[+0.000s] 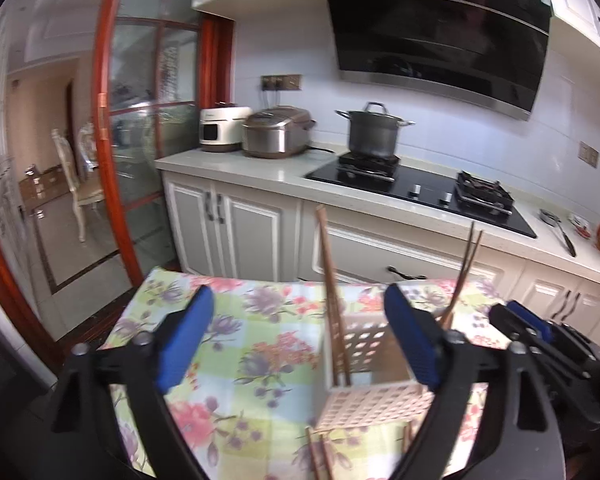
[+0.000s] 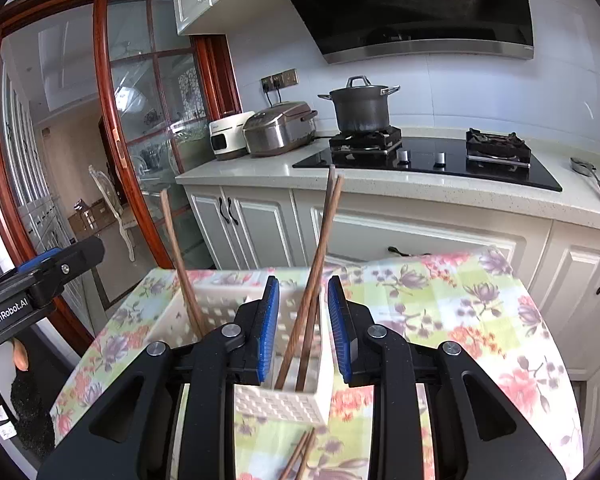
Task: Organize utensils
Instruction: 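Lower the chopstick into the caddy and open the right gripper, then lower the right gripper toward a brown chopstick lying beside the caddy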
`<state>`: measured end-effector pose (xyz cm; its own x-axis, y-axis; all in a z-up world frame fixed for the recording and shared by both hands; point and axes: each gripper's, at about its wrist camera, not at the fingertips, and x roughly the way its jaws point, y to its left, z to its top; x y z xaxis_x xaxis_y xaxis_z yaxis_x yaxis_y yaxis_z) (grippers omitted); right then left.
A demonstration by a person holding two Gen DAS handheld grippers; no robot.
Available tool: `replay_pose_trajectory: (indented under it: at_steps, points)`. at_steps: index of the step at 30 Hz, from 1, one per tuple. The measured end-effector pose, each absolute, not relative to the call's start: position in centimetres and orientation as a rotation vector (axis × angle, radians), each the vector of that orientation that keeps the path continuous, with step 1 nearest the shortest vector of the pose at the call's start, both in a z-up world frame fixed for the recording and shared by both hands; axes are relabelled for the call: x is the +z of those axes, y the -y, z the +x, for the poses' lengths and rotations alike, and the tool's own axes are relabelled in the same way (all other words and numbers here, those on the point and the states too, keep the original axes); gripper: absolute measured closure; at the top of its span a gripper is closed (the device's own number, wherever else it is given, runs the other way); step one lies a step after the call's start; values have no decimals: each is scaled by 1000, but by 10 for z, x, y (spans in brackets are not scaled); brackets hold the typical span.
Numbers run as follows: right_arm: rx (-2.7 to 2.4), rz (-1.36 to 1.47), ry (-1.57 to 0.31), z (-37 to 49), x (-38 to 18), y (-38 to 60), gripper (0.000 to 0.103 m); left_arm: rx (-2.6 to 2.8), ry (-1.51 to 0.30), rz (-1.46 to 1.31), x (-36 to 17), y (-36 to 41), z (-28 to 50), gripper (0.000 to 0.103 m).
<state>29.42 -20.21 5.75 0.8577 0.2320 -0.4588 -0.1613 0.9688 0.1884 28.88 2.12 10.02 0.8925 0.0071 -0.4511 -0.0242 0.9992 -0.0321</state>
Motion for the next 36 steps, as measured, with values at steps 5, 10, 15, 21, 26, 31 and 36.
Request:
replay_pose_trajectory:
  at_steps: [5,10,15,21,26,31,36]
  points:
    - [203,118,-546,277,36,199,77,58,-482,-28,73,-33,266,10]
    - [206,73,-609,264,9,192,77,67,-531,-27,44,-41,252,10]
    - [214,20,-694,253,-21,183,77,66,-585,-17,16,-42,240,10]
    - [221,6,-775,241,-54,178,77,64,-637,-13,-13,-40,233,10]
    - [216,-6,-834,233,-74,173,77,64,-695,-7,-37,-38,231,10]
    - [197,-17,-893,232,-88,170,77,61,-756,-15,-57,-41,230,11]
    - [199,-21,-915,233,-92,167,77,66,-790,-15,-66,-44,229,12]
